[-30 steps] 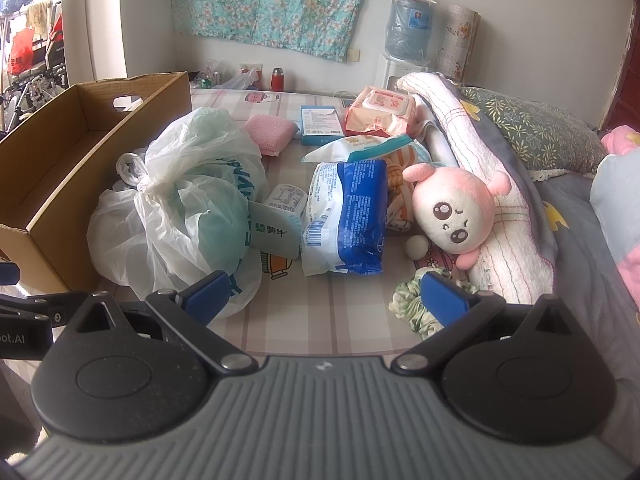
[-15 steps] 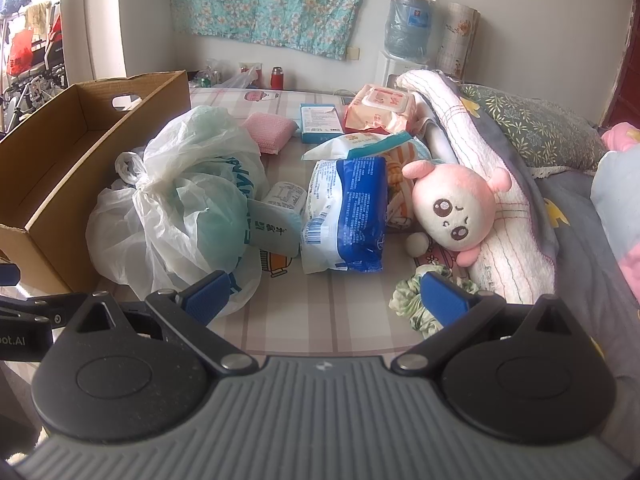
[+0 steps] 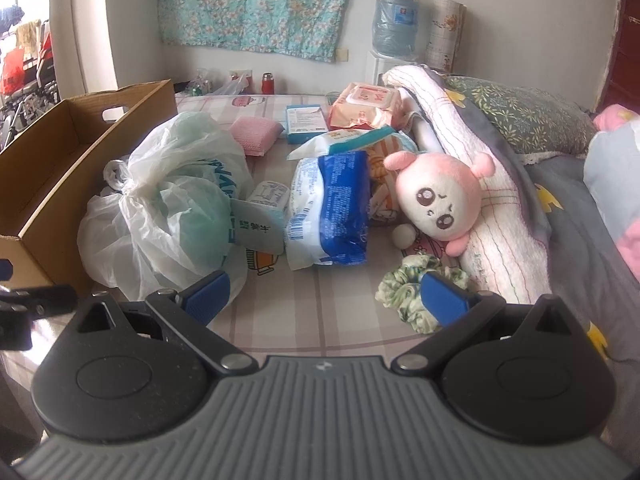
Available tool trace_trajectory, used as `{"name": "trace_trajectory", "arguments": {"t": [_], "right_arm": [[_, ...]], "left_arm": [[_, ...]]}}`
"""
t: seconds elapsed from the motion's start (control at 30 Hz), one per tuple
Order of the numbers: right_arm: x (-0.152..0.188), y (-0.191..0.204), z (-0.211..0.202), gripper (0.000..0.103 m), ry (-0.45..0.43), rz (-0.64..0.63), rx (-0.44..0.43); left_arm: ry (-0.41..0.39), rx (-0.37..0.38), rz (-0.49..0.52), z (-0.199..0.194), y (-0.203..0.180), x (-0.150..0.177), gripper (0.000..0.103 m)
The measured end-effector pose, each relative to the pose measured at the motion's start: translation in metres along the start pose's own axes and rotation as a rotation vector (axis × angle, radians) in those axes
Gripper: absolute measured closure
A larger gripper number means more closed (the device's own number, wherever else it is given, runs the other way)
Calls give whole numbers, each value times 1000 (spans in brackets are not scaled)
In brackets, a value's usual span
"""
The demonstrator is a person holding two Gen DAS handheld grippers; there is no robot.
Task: Organize soft objects
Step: 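Reach the right tool to the pink knitted pad and close on it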
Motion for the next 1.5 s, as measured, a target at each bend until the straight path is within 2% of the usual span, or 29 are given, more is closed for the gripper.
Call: {"name": "trace_trajectory", "arguments": {"t": [0.2,0.37,0.47,0.6,0.73,0.8,0.9,0.97,1.07,1.1,1.17,1.27,1.33,1.5], "right_arm": [[7,-32,-6,1,-17,93,25],[-6,-56,-8,1,-75,120,28],[-28,-70,-4,1,-131,157,2],[-70,-82,14,1,-184,218,-85],[-121,-85,54,1,-183,285,-201],[-147,-83,83,1,-147,325,-271],[-179,-75,139,2,-53,395,-359],[-193,-65,184,7,30,439,-386],[-201,-48,251,21,170,487,-393],[-198,-40,275,27,223,501,-394],[-188,-25,317,33,323,524,-393],[-170,-9,369,42,453,553,-383],[-155,0,396,52,529,574,-373],[-130,15,437,55,611,613,-369]], "left_arm": [[-44,111,5,-5,-11,-19,0],[-62,211,72,-6,-23,-53,0],[-86,229,124,-3,-26,-86,0],[-80,295,103,16,-20,-132,0],[-116,255,115,54,-13,-169,0],[-132,247,126,81,-11,-186,0],[-88,261,92,132,-7,-206,0],[-42,250,89,170,-6,-213,2],[45,233,123,222,-8,-218,11],[87,239,132,239,-8,-218,15],[184,264,134,271,-7,-214,17],[297,305,92,306,-5,-203,16],[356,299,80,325,-4,-197,16],[450,278,52,362,-3,-185,17]]}}
Point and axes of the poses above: each gripper's, at about its wrist camera, not at the fingertips, and z roughly the way its jaws point, y to its left, x to its underside, the point moved 2 cm from there along z, roughly the way its jaws point, and after that the axes turned 14 degrees about -y, right-handed, at the moved point
